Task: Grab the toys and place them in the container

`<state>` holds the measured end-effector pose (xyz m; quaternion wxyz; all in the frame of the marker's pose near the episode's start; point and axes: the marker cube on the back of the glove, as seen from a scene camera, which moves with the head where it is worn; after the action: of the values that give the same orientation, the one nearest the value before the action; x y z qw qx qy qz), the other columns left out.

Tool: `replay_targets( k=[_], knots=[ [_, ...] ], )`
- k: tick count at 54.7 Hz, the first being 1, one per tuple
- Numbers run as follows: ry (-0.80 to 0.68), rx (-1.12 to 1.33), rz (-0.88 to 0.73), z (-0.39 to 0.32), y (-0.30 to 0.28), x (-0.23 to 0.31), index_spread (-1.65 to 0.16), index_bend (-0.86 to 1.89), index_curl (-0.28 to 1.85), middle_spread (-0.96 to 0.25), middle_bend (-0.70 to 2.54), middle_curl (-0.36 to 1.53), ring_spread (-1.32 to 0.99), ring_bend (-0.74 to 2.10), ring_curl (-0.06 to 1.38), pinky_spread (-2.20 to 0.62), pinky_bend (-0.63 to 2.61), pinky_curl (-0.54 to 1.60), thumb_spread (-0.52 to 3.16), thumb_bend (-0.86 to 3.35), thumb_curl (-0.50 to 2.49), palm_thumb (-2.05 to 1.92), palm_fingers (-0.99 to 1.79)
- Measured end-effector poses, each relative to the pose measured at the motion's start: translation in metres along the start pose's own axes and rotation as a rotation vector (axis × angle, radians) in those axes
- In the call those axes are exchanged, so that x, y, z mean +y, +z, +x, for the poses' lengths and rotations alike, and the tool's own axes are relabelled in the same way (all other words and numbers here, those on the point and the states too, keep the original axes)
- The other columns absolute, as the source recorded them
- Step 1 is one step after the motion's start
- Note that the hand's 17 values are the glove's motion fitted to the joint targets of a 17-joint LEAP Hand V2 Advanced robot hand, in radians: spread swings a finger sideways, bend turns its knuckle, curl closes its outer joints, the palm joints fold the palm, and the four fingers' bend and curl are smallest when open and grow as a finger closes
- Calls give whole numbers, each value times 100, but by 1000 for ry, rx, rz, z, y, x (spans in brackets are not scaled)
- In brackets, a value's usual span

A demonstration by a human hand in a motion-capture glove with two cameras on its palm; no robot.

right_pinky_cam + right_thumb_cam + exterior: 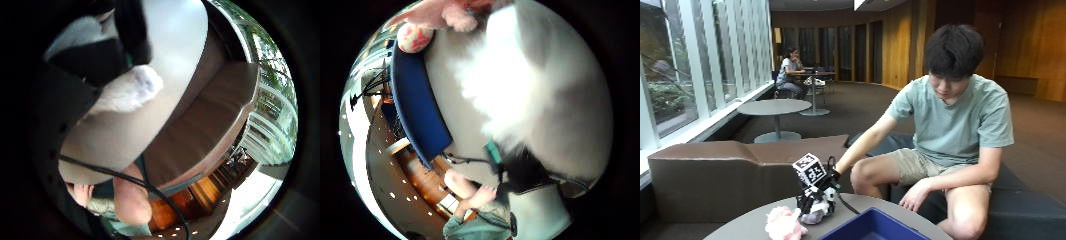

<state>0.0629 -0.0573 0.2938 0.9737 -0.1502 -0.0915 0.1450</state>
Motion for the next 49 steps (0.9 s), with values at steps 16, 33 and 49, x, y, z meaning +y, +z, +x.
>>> replay_targets(
  k=[16,33,49],
  knots=[
    [-14,126,75,2,10,-13,-29,19,26,-23,39,33,-22,74,32,-15,89,31,129,23,41,49,60],
    [11,194,103,-18,-18,-15,-34,42,42,-32,61,48,-43,88,42,-38,80,34,87,26,64,75,95],
    [-27,212,161,-44,-114,10,-36,55,61,-34,73,62,-48,95,51,-42,82,39,58,23,79,78,90]
  ],
)
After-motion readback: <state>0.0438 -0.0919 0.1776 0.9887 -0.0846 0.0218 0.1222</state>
